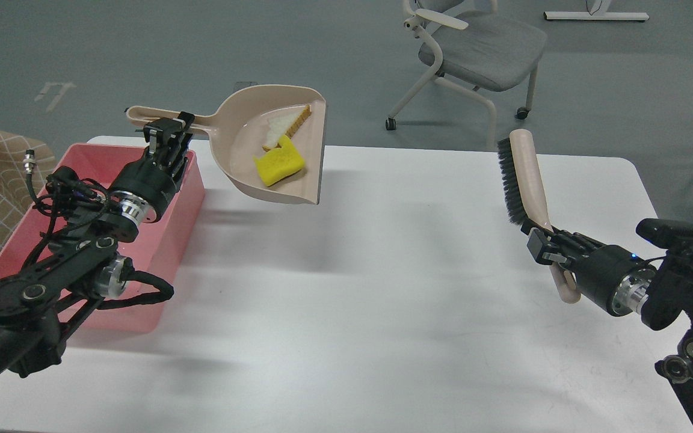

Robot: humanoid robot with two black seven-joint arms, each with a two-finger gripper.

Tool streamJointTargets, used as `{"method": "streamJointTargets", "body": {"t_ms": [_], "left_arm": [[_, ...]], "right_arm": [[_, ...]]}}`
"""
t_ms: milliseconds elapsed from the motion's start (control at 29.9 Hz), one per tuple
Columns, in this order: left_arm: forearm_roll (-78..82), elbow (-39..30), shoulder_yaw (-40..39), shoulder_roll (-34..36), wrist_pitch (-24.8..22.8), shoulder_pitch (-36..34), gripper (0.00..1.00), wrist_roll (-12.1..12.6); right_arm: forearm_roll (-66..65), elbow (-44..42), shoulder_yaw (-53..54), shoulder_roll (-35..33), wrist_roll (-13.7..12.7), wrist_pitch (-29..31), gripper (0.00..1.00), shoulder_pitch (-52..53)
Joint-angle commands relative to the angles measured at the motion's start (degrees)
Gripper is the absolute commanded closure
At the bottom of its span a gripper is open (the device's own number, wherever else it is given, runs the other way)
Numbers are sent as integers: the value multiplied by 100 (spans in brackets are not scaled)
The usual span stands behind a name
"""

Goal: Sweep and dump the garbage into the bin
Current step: 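Lift the dustpan with the left gripper over the pink bin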

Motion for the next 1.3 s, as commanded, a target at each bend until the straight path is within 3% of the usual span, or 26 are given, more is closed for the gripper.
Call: {"method": "streamJointTargets", "body": {"t_ms": [0,267,702,1003,1270], "left_arm": [[-5,-3,-165,171,-213,75,100,-15],[-58,32,-596,768,-925,329,100,-68],[-417,58,-798,1428,-1408,725,100,-279],[-524,611,-798,1674,-1804,761,100,-551],[-515,1323,-1035,1736,-2261,699,100,-578]], "right_arm": [[0,-1,-1,-3,4,0,79,-17],[0,-9,-1,-3,-4,0,79,-26],[0,-45,-27,49,-4,0,79,-17],[0,-27,-27,-3,4,0,79,-17],[0,-18,-36,14,-4,0,79,-17]]}}
